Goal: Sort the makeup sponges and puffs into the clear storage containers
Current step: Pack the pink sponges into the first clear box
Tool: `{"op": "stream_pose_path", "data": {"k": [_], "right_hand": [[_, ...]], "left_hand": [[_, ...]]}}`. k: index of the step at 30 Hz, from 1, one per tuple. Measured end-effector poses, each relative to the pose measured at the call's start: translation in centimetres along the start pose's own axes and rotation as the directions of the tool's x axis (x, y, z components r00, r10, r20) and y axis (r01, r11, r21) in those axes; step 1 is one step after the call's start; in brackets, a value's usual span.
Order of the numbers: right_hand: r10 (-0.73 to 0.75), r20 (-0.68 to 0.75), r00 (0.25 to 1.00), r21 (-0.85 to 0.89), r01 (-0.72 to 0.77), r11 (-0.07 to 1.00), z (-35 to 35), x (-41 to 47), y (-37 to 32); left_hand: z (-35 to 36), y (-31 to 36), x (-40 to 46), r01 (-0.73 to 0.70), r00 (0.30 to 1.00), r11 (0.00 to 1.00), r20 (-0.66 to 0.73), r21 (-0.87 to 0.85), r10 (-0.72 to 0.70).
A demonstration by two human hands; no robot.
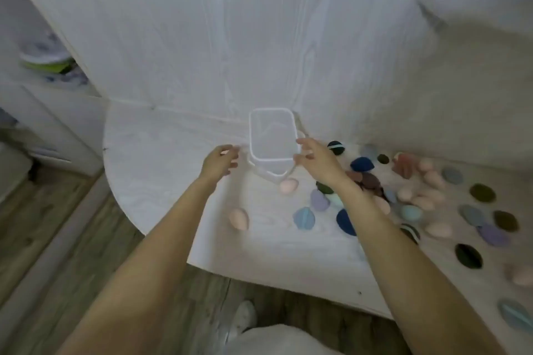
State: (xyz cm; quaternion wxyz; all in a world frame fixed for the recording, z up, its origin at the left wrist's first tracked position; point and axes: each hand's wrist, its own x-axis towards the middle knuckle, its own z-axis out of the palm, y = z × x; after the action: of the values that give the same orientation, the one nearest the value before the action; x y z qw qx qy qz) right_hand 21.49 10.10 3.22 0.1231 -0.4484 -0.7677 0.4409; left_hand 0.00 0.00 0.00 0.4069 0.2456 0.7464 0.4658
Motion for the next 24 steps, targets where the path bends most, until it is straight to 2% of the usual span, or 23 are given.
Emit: {"op": "stream_pose_path", "data": {"k": [3, 6, 8, 13, 19, 24], "right_hand": [[0.195, -0.097, 0.976, 0.19, -0.174, 0.966, 1.4, 3.0, -0.4], [0.378, -0.105, 0.92, 0.375, -0.315, 0.872, 2.0, 5.5, 0.0], [0.431, -0.105, 0.896, 0.434, -0.349, 0.831, 2.3, 6.9, 0.6], [0.382, -0.179, 0.907, 0.407, -0.285, 0.868, 2.5, 6.4, 0.4], [0.268, -0.056, 0.962, 0.566, -0.191, 0.802, 1.8, 0.8, -2.1], [0.261, 0.101, 0.96, 0.612, -0.267, 0.745, 2.7, -5.7, 0.5]], "left_hand": [[0.7, 0.6, 2.1, 0.069, 0.993, 0.996, 0.098, -0.062, -0.062], [1.3, 1.0, 3.6, 0.051, 0.986, 0.996, 0.16, -0.071, -0.039], [1.4, 1.4, 4.6, 0.029, 0.982, 0.996, 0.188, -0.085, -0.012], [1.7, 1.5, 4.2, -0.074, 0.98, 0.99, 0.176, -0.118, 0.094], [-0.6, 0.7, 0.7, -0.257, 0.953, 0.966, 0.161, -0.026, 0.258], [-0.6, -1.3, -4.8, -0.319, 0.937, 0.945, 0.174, 0.077, 0.302]]}}
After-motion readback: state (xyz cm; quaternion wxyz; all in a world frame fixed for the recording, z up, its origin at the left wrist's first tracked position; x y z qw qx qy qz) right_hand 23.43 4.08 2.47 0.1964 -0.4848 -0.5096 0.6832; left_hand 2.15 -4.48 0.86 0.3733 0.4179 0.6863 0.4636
